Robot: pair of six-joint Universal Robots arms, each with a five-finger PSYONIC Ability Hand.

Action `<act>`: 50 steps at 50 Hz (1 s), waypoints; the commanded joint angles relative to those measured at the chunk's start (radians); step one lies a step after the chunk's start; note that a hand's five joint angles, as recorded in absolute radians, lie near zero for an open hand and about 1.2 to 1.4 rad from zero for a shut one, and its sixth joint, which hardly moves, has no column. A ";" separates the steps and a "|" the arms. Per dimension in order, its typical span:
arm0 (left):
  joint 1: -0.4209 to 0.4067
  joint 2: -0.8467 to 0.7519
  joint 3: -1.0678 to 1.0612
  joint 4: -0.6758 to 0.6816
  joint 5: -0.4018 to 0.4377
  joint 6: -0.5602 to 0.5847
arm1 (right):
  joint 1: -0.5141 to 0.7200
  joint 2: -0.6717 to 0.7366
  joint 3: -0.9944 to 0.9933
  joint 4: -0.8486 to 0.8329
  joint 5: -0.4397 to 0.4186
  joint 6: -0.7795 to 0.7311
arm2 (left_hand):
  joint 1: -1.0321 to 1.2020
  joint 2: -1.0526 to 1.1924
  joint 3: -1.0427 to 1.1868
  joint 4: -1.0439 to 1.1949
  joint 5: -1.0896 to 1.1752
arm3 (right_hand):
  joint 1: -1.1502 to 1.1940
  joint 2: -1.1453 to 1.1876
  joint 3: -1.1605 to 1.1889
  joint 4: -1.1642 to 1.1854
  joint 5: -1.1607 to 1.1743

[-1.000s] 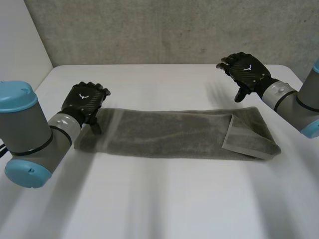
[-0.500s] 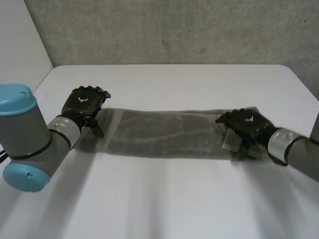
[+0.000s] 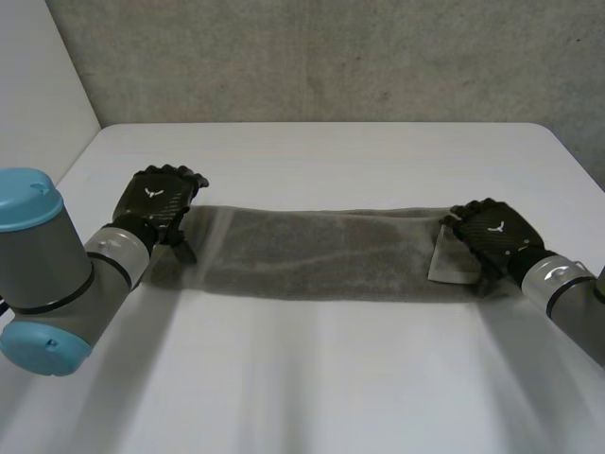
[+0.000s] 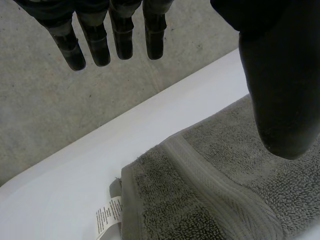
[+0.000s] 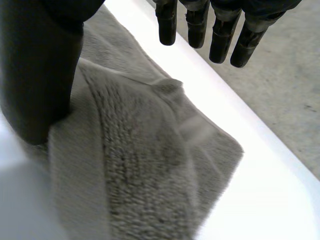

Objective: Fold the towel.

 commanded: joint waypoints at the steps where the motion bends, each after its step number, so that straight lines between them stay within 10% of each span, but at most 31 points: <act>1: 0.000 0.000 -0.008 0.011 0.000 0.000 | -0.039 -0.001 -0.030 -0.012 0.006 -0.002 | -0.071 -0.043 -0.044 -0.052 -0.031 | -0.059 -0.072 -0.006 -0.006 -0.059; 8: -0.002 0.000 -0.013 0.022 0.000 0.000 | -0.067 -0.003 -0.054 -0.023 0.006 0.007 | -0.071 -0.043 -0.044 -0.052 -0.031 | -0.042 -0.056 -0.006 -0.006 -0.043; 26: -0.003 -0.002 -0.014 0.023 0.000 0.000 | -0.092 0.035 -0.149 -0.012 -0.011 0.029 | -0.080 -0.051 -0.044 -0.052 -0.040 | 1.143 1.129 -0.006 -0.006 1.142; 50: -0.002 -0.009 -0.018 0.033 -0.004 0.000 | -0.150 0.177 -0.392 0.057 -0.126 0.110 | -0.083 -0.054 -0.044 -0.052 -0.043 | 1.163 1.149 -0.006 -0.006 1.163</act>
